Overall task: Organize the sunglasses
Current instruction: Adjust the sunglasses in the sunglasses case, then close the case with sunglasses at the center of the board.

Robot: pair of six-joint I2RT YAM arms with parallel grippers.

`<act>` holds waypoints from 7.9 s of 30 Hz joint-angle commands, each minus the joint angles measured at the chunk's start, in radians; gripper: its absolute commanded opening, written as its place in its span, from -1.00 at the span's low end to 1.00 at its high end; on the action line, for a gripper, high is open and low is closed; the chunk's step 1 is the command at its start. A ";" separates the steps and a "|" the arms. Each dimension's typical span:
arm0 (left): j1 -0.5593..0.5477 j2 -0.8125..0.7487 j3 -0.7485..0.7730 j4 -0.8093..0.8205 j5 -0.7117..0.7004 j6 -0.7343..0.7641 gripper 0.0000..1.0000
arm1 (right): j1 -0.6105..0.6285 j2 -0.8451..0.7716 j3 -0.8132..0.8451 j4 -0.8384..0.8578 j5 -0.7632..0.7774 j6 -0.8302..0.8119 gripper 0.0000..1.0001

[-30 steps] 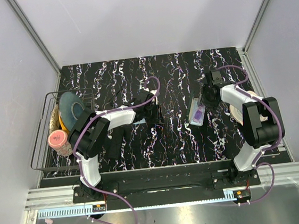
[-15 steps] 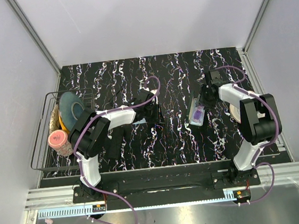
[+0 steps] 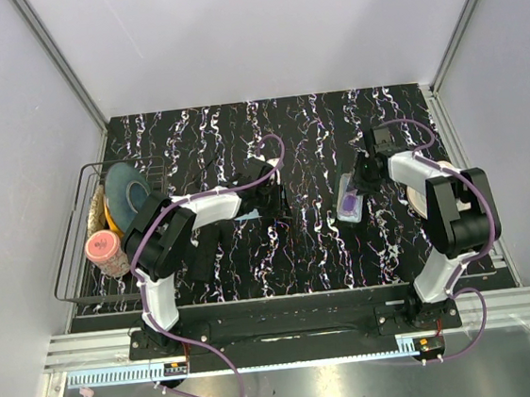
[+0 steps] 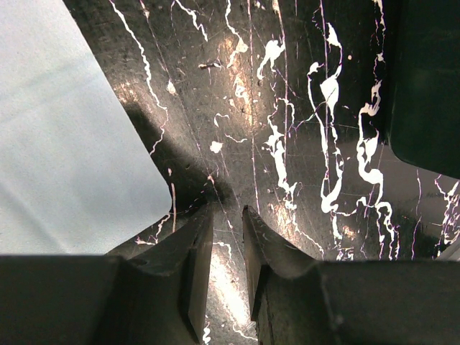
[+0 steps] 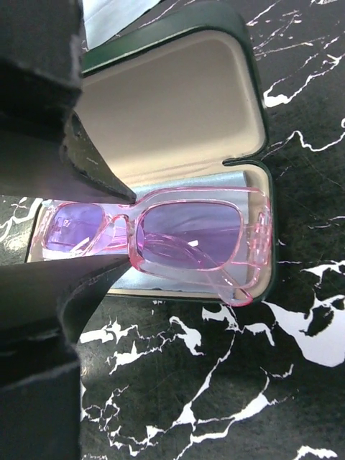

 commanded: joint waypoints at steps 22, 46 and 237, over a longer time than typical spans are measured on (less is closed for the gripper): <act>-0.004 0.009 0.030 0.005 -0.005 0.020 -0.45 | -0.010 -0.128 -0.033 0.064 0.184 0.025 -0.27; -0.002 0.009 0.031 -0.004 -0.008 0.023 -0.45 | -0.019 -0.088 -0.064 0.107 0.147 0.140 -0.33; -0.177 0.282 0.401 0.273 0.017 -0.066 -0.36 | -0.128 -0.017 -0.183 0.158 -0.182 0.024 -0.61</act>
